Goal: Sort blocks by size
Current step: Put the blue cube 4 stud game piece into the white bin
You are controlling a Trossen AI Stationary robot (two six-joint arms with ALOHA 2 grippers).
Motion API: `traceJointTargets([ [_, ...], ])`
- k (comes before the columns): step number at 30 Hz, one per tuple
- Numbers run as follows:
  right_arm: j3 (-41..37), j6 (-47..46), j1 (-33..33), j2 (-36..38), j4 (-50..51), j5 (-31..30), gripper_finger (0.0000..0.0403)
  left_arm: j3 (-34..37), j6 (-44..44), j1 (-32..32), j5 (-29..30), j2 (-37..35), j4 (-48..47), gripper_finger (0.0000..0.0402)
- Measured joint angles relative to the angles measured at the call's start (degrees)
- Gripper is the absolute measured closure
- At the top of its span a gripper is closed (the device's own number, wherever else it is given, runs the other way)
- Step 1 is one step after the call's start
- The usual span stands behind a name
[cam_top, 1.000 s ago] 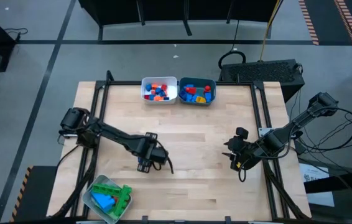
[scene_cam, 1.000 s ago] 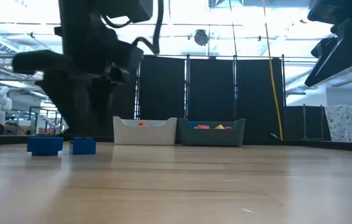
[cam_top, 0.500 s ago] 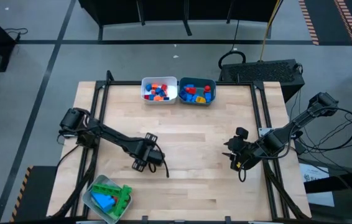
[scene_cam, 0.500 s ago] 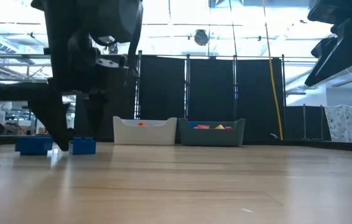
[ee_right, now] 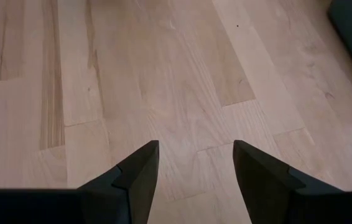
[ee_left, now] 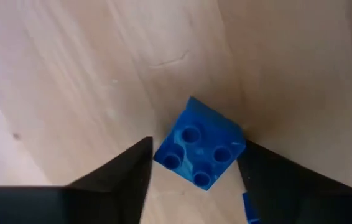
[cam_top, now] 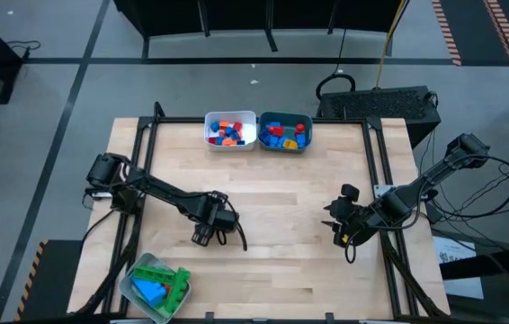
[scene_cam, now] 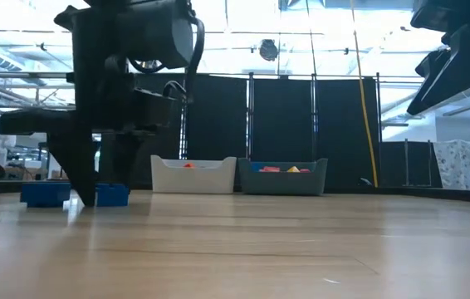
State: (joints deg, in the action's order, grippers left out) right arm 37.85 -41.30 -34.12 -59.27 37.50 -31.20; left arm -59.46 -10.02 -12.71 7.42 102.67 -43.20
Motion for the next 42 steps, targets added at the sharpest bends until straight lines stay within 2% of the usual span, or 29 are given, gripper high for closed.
traceJointTargets([
  [6,0.0,0.0,0.0,0.0,0.0,0.0,0.0211,0.1,0.2,1.4,-2.8,0.1,1.3,0.0251],
  [15,0.0,0.0,0.0,0.0,0.0,0.0,0.0211,-1.4,5.4,3.2,-2.2,0.5,2.4,0.0254],
  [23,0.0,0.0,0.0,0.0,0.0,0.0,0.0211,-9.4,9.7,8.8,9.5,0.5,1.8,0.0244],
  [28,0.0,0.0,0.0,0.0,0.0,0.0,0.0211,-16.2,9.5,16.1,20.5,0.4,0.2,0.0242],
  [30,0.0,0.0,0.0,0.0,0.0,0.0,0.0211,-18.9,8.1,19.8,21.9,0.4,0.4,0.0241],
  [34,0.0,0.0,0.0,0.0,0.0,0.0,0.0211,-23.2,4.4,28.1,21.9,0.4,1.5,0.024],
  [38,0.0,0.0,0.0,0.0,0.0,0.0,0.0211,-24.6,2.0,36.4,21.4,0.3,3.2,0.0239],
  [40,0.0,0.0,0.0,0.0,0.0,0.0,0.0211,-24.6,2.2,40.4,18.0,0.3,3.1,0.0239],
  [42,0.0,0.0,0.0,0.0,0.0,0.0,0.0211,-24.6,2.5,43.5,11.3,0.3,3.1,0.0239],
])
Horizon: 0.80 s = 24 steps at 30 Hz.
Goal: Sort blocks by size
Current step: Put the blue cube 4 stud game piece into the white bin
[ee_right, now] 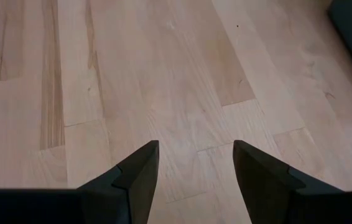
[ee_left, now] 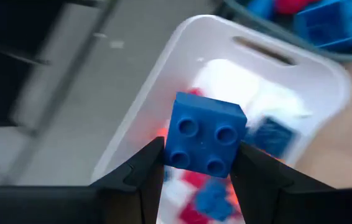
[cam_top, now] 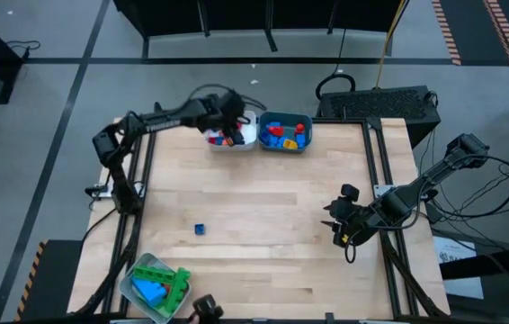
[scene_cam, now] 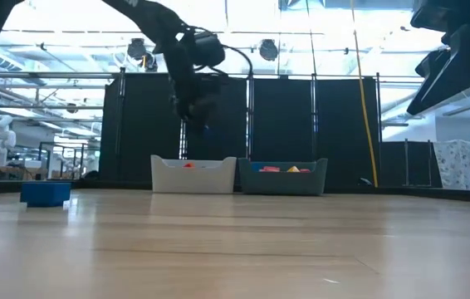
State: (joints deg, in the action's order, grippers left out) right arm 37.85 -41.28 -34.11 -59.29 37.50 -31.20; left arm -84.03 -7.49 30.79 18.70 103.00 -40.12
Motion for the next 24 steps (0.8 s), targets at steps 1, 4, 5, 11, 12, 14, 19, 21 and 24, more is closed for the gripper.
traceJointTargets([
  [1,0.0,0.0,0.0,0.0,0.0,0.0,0.0211,0.0,0.7,1.1,-3.6,0.0,0.0,0.0239],
  [4,0.0,0.0,0.0,0.0,0.0,0.0,0.0211,0.0,1.1,2.8,-9.7,0.0,0.1,0.0238],
  [5,0.0,0.0,0.0,0.0,0.0,0.0,0.0211,0.0,1.1,2.9,-10.0,0.0,0.1,0.0238],
  [11,0.0,0.0,0.0,0.0,0.0,0.0,0.0211,0.0,-0.4,2.3,-9.7,0.0,0.2,0.0226],
  [12,0.0,0.0,0.0,0.0,0.0,0.0,0.0211,0.0,-0.5,2.0,-9.7,0.0,0.2,0.0221],
  [14,0.0,0.0,0.0,0.0,0.0,0.0,0.0211,0.0,-0.6,1.7,-9.4,0.0,0.2,0.0206],
  [19,0.0,0.0,0.0,0.0,0.0,0.0,0.0211,0.0,-1.8,0.8,-7.4,0.0,0.0,0.0166],
  [21,0.0,0.0,0.0,0.0,0.0,0.0,0.0211,0.0,-1.9,0.2,-5.8,0.0,-0.1,0.0154],
  [24,0.0,0.0,0.0,0.0,0.0,0.0,0.0211,0.0,-0.3,-1.6,-6.9,0.0,-4.0,0.0148],
])
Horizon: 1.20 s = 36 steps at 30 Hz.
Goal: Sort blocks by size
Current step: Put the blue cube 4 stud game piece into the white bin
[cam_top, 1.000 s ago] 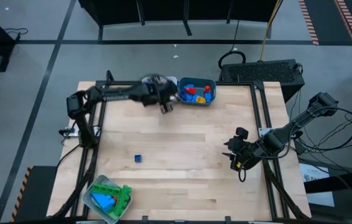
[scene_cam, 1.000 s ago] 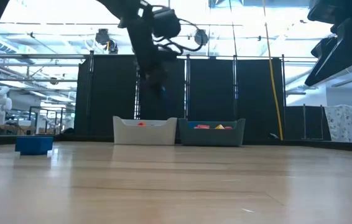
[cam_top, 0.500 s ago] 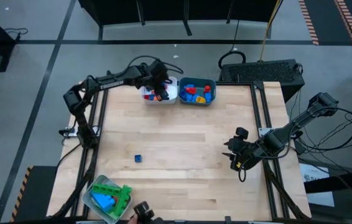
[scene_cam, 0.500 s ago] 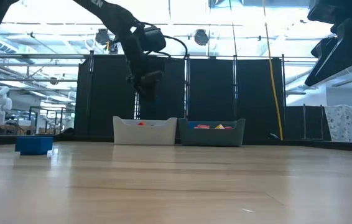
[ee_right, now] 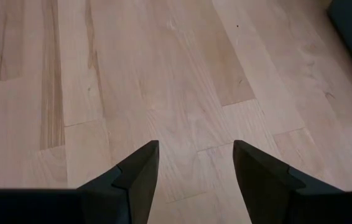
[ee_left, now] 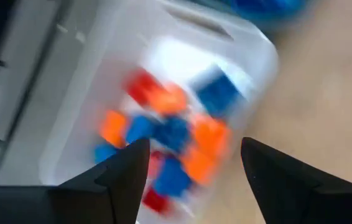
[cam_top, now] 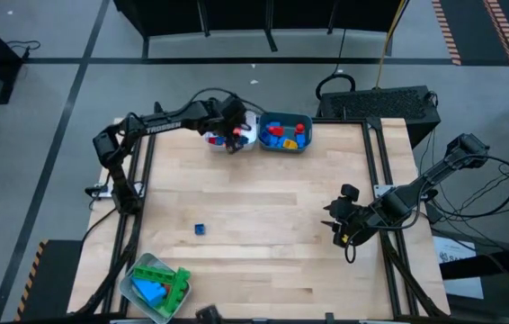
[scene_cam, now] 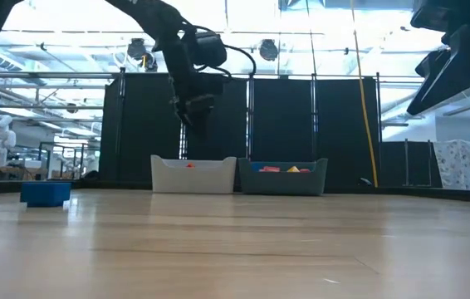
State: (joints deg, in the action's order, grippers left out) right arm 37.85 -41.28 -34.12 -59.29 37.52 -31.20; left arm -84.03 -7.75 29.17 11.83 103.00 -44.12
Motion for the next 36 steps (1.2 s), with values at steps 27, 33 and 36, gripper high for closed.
traceJointTargets([
  [27,0.0,0.0,0.0,0.0,0.0,0.0,0.0211,15.2,38.0,-50.0,6.8,-1.2,-19.2,0.0146],
  [33,0.0,0.0,0.0,0.0,0.0,0.0,0.0211,16.6,40.3,-55.8,1.5,-5.8,-17.4,0.0146],
  [36,0.0,0.0,0.0,0.0,0.0,0.0,0.0211,19.5,42.2,-57.6,1.6,-7.6,-15.3,0.0146],
])
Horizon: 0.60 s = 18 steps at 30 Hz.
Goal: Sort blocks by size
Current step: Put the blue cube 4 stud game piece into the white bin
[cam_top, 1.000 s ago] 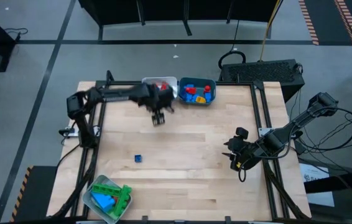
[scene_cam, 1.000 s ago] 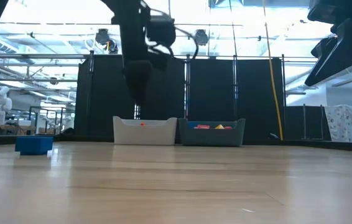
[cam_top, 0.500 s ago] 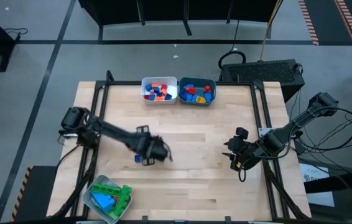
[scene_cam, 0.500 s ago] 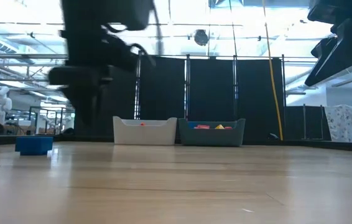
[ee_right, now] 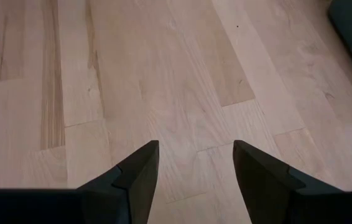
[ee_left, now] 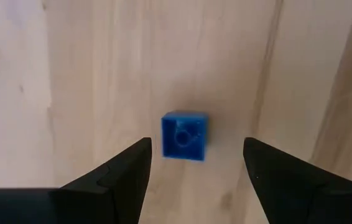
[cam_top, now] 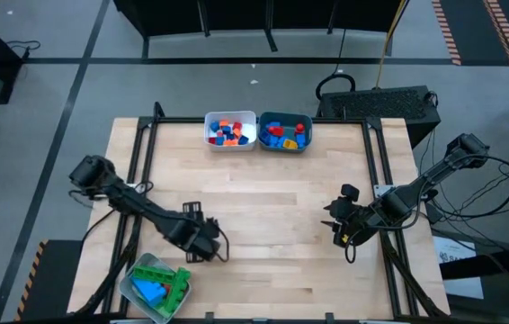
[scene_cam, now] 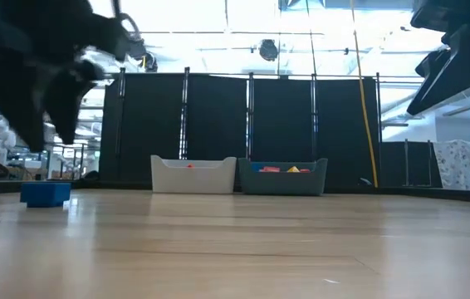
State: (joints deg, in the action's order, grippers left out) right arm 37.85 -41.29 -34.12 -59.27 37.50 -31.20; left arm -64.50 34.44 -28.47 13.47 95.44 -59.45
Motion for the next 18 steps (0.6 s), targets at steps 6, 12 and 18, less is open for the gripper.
traceJointTargets([
  [6,0.0,0.0,0.0,0.0,0.0,0.0,0.0211,8.5,1.0,0.0,0.8,-2.3,5.6,0.0146],
  [12,0.0,0.0,0.0,0.0,0.0,0.0,0.0211,12.7,-2.6,1.6,-0.6,-2.9,13.4,0.0146],
  [18,0.0,0.0,0.0,0.0,0.0,0.0,0.0211,16.2,-3.4,2.6,-2.4,-2.9,17.9,0.0146],
])
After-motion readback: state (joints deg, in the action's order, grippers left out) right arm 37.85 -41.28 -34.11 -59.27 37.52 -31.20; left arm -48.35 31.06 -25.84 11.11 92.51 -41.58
